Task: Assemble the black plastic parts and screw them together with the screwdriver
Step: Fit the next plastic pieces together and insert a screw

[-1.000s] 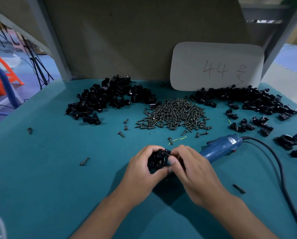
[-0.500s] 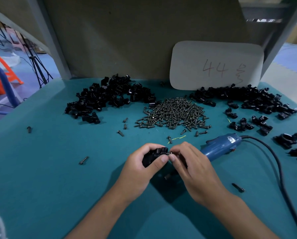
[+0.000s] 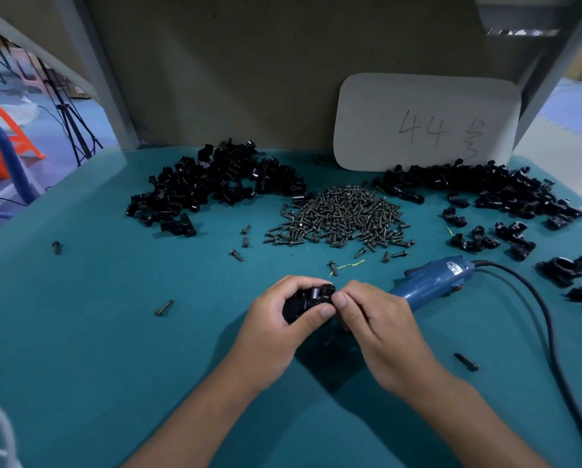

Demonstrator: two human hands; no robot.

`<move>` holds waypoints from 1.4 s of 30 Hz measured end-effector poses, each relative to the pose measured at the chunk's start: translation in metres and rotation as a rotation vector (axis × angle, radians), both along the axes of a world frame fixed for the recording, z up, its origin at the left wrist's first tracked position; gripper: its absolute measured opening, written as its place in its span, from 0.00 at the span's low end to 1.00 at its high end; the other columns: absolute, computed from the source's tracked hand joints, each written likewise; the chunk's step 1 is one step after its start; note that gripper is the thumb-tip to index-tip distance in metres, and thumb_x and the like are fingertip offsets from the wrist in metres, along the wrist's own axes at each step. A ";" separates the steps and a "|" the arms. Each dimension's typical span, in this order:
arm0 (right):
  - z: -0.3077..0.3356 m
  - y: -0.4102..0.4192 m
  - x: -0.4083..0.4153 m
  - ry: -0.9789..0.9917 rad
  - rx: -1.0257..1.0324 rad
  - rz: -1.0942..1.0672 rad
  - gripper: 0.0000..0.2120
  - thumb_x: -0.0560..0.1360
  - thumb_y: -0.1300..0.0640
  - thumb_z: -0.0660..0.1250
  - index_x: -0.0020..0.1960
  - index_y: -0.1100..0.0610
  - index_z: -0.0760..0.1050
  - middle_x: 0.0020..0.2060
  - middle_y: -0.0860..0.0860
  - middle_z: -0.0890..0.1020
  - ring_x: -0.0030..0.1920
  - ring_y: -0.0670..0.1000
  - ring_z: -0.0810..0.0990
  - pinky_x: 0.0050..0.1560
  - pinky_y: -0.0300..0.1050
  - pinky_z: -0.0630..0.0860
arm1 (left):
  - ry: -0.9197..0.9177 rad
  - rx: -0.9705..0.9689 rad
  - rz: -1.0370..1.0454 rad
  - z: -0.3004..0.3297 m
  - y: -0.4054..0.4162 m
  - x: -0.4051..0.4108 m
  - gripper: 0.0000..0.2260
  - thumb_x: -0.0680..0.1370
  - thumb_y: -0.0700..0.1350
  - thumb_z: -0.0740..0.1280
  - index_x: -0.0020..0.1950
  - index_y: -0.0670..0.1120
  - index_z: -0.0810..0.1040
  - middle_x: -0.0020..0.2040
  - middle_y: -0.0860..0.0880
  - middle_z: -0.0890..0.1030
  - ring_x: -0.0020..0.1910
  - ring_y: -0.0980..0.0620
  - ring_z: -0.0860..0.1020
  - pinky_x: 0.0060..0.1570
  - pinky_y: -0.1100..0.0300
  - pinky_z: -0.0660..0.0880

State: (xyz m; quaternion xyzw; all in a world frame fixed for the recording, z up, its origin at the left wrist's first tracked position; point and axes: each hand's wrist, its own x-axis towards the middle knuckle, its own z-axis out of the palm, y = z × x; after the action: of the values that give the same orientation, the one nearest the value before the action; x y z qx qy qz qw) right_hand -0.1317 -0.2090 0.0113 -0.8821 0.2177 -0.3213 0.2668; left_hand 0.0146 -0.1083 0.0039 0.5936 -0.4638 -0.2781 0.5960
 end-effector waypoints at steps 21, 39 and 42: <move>0.013 0.001 -0.008 -0.155 0.105 -0.055 0.05 0.78 0.43 0.63 0.49 0.43 0.72 0.43 0.38 0.79 0.43 0.43 0.79 0.41 0.29 0.68 | 0.193 -0.094 0.024 -0.002 -0.002 0.004 0.14 0.78 0.48 0.66 0.62 0.47 0.75 0.57 0.50 0.84 0.53 0.51 0.83 0.42 0.61 0.77; 0.004 -0.003 -0.003 -0.223 -0.112 -0.005 0.08 0.80 0.53 0.66 0.52 0.57 0.79 0.52 0.46 0.78 0.57 0.42 0.77 0.57 0.31 0.70 | 0.037 -0.046 -0.046 0.001 0.002 0.003 0.12 0.76 0.59 0.69 0.58 0.61 0.79 0.47 0.63 0.82 0.43 0.65 0.79 0.46 0.71 0.73; 0.003 -0.001 -0.002 -0.214 -0.073 -0.026 0.09 0.80 0.51 0.66 0.52 0.56 0.79 0.49 0.46 0.79 0.55 0.42 0.77 0.54 0.30 0.69 | 0.005 -0.050 -0.022 0.002 0.002 0.004 0.11 0.75 0.59 0.69 0.58 0.64 0.78 0.48 0.63 0.82 0.43 0.65 0.78 0.46 0.71 0.73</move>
State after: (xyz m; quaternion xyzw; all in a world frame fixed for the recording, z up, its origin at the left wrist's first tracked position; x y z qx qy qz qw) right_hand -0.1340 -0.2102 0.0147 -0.8490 0.1874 -0.4250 0.2521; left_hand 0.0185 -0.1059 0.0062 0.5727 -0.4754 -0.2746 0.6088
